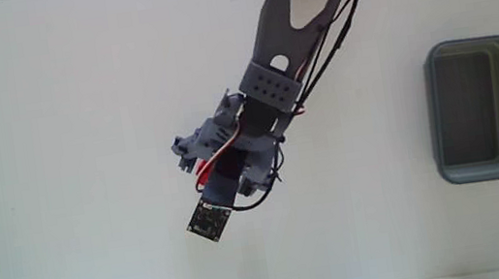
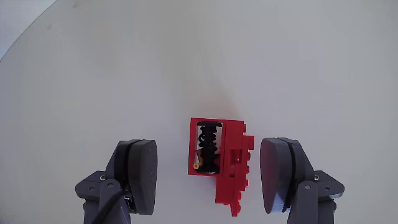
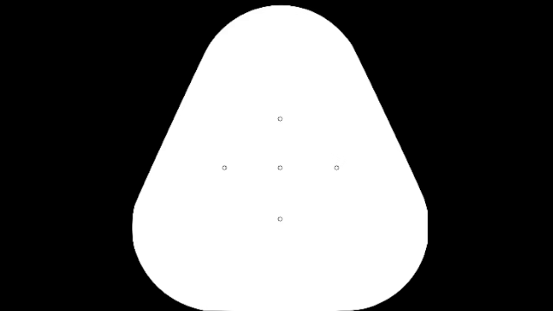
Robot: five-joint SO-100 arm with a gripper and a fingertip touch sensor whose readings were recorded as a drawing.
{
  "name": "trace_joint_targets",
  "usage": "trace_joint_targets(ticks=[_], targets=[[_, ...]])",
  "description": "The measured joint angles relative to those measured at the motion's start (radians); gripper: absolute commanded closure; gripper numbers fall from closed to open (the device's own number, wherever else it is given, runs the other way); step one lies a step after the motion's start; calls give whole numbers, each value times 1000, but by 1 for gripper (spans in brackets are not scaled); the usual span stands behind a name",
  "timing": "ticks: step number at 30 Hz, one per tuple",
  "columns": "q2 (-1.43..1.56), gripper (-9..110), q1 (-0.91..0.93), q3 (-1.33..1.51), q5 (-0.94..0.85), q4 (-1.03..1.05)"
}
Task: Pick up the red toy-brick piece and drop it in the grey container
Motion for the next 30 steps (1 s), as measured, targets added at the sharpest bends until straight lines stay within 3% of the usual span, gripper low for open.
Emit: trace_joint_targets(ticks=[30], targets=[[-18,-9,0,71,3,-89]])
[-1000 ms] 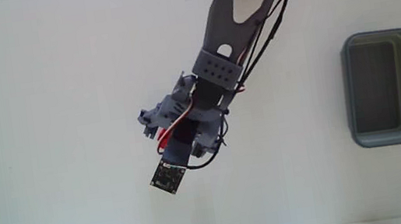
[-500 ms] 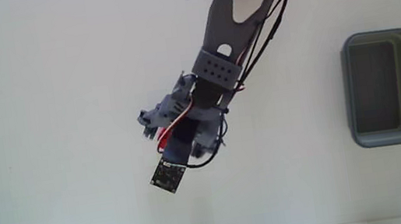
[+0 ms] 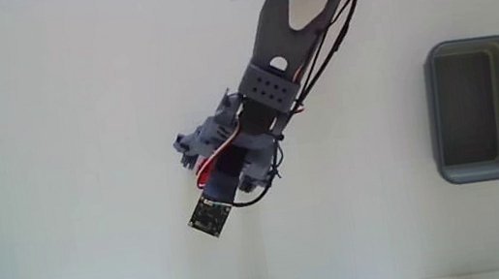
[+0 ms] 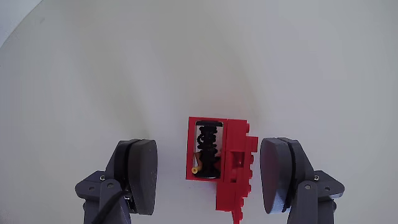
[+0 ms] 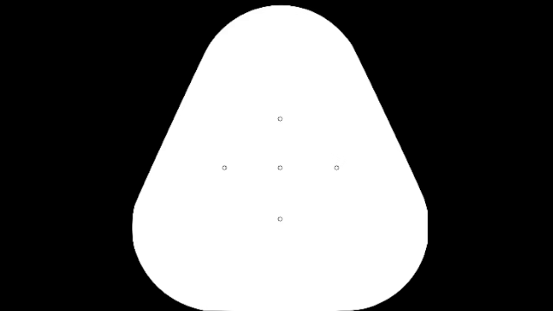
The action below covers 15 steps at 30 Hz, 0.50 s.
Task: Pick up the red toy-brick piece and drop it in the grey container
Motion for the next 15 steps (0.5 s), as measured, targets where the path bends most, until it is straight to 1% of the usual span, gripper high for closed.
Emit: trace_joint_targets(ticks=[15], targets=[[0,-9,0,14,-3,-5]])
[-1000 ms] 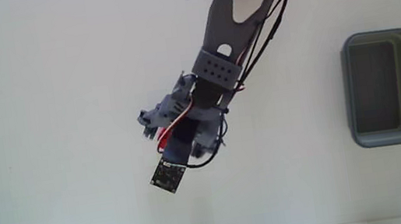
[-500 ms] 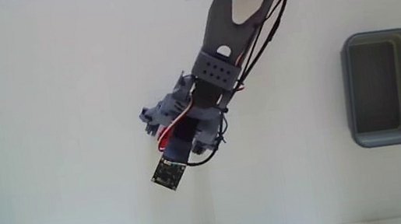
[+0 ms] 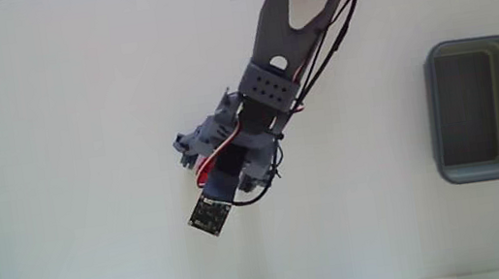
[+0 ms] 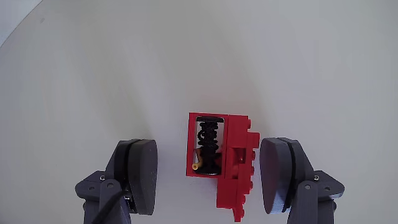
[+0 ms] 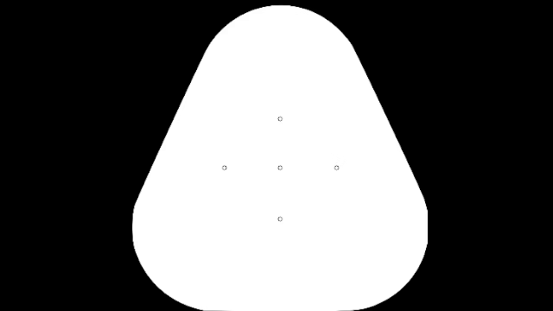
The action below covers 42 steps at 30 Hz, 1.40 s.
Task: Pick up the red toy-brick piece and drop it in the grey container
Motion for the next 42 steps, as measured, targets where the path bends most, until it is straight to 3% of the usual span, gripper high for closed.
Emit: trace_joint_targets(ticks=[42], targets=[[0,0,0,0,3,0]])
